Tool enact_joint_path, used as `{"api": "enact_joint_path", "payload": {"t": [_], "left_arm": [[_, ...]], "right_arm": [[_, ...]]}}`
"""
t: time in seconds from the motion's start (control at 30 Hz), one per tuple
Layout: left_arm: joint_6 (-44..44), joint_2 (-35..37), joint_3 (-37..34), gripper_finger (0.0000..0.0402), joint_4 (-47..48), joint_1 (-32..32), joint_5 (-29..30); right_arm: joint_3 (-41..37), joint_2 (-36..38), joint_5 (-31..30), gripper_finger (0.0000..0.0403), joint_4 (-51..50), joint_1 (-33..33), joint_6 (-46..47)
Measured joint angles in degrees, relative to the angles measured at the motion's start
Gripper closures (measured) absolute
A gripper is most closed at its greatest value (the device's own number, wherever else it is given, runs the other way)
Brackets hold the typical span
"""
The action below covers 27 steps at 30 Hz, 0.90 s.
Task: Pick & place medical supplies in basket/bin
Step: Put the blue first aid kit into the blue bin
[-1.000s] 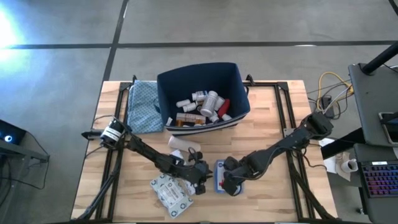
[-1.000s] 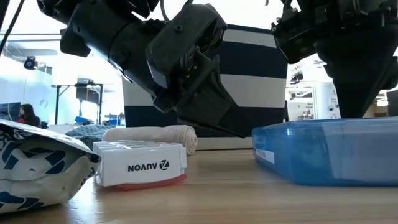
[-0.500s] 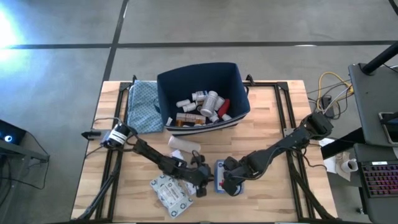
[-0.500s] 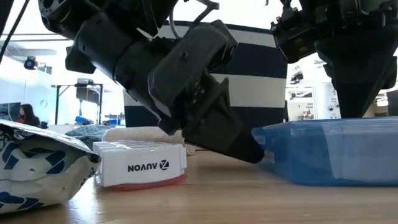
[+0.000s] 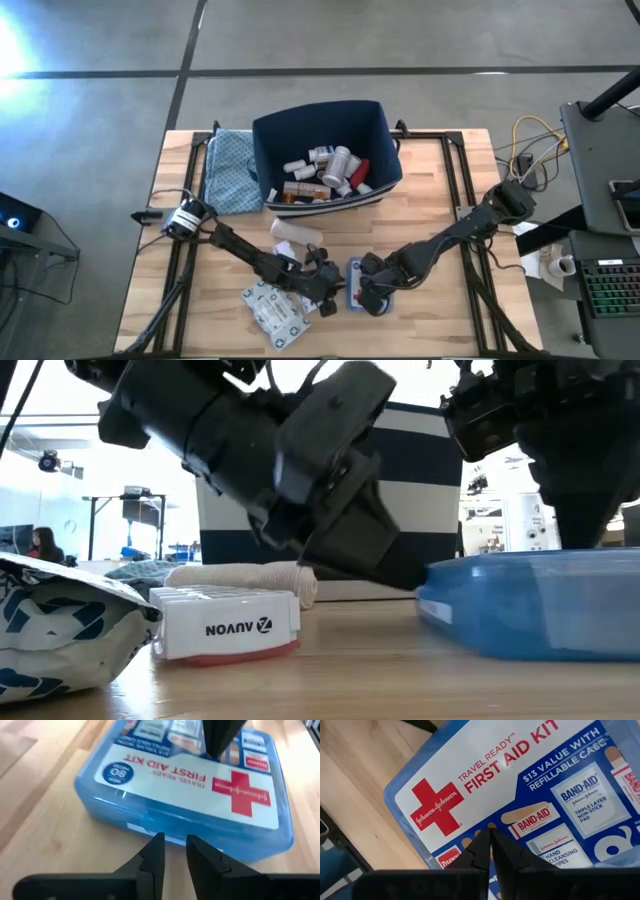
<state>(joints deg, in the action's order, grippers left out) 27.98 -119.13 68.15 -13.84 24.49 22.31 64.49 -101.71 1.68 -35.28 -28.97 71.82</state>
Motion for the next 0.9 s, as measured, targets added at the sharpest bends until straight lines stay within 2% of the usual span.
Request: {"api": "enact_joint_path", "payload": {"t": [0.2, 0.9], "left_arm": [[-2.46, -0.05, 1.26, 0.034, -0.73, -0.13, 0.65], [-2.61, -0.84, -0.58, 0.034, -3.05, -0.55, -1.47]], "right_arm": [[0.0, -0.02, 0.44, 0.0394, -0.08, -0.05, -0.25], [-0.07, -0.04, -0.12, 0.0394, 0.05, 0.24, -0.87]]}}
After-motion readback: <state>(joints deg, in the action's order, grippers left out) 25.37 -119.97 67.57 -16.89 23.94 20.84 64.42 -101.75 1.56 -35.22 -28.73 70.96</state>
